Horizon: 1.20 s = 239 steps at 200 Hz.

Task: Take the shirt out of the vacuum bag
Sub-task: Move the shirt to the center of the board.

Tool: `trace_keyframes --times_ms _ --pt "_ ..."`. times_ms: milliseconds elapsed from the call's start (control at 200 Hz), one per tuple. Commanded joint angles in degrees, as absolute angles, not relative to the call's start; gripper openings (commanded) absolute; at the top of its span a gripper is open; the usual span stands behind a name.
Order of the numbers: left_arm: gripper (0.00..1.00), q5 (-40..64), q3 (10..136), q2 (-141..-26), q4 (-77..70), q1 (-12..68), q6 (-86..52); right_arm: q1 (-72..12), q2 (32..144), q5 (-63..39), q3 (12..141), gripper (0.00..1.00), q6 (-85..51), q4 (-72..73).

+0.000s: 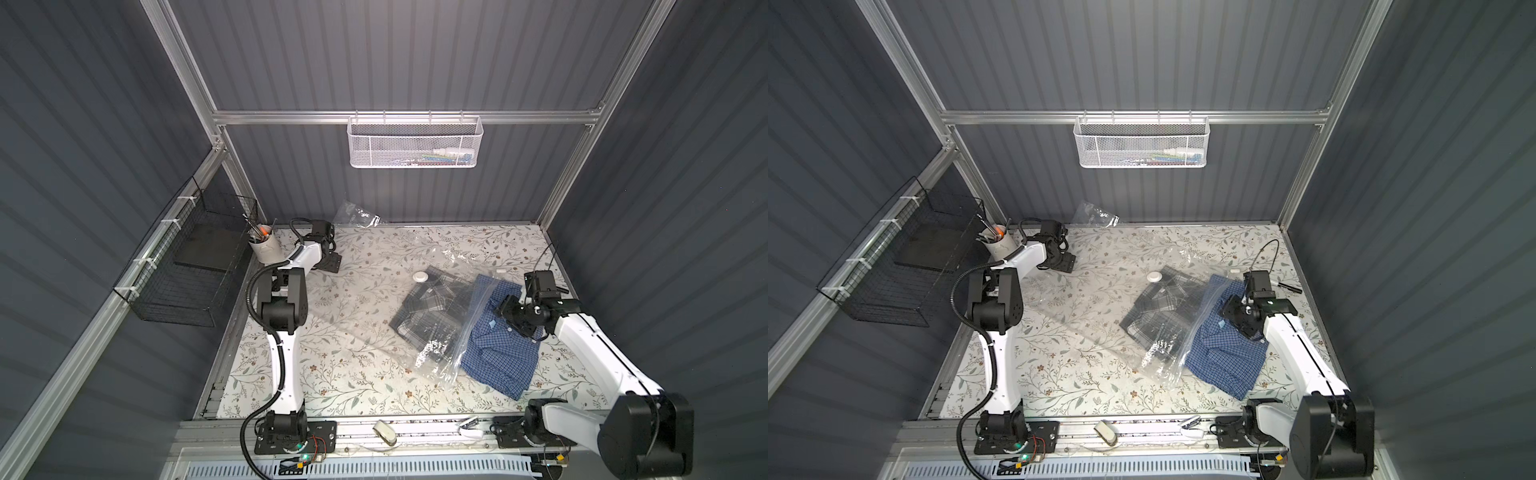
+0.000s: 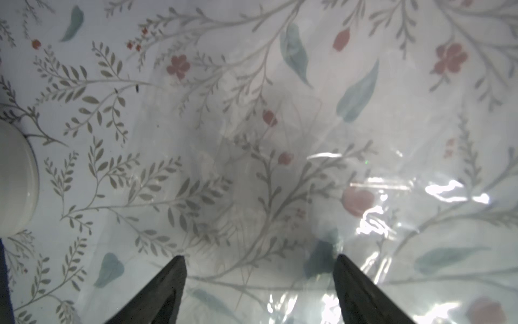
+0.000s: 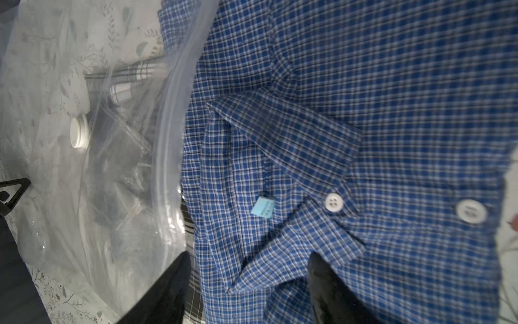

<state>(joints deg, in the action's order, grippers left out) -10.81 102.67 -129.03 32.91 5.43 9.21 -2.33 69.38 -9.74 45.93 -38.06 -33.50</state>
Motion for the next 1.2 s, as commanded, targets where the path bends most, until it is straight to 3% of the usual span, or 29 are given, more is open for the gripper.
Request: trace_keyframes --times_ms 0,120,260,505,1191 --pt "0.85 -6.28 100.23 -121.34 37.80 6.77 7.52 -2.53 72.34 -11.60 45.00 0.64 -36.57 -26.60" --pt "0.86 -7.77 97.49 -116.96 38.35 12.19 7.38 -2.46 76.48 -12.23 44.65 0.64 -36.40 -23.50" --pt "0.86 -1.43 95.31 -113.54 37.62 17.68 3.80 -2.46 81.21 -13.21 45.00 0.63 -35.95 -21.03" --pt "0.86 0.98 92.69 -117.37 36.87 25.66 1.03 -2.40 84.26 -12.95 44.31 0.63 -35.87 -18.64" --pt "0.84 -3.34 92.06 -128.45 35.60 25.35 2.63 0.92 87.08 -10.35 41.00 0.61 -34.37 -21.63"
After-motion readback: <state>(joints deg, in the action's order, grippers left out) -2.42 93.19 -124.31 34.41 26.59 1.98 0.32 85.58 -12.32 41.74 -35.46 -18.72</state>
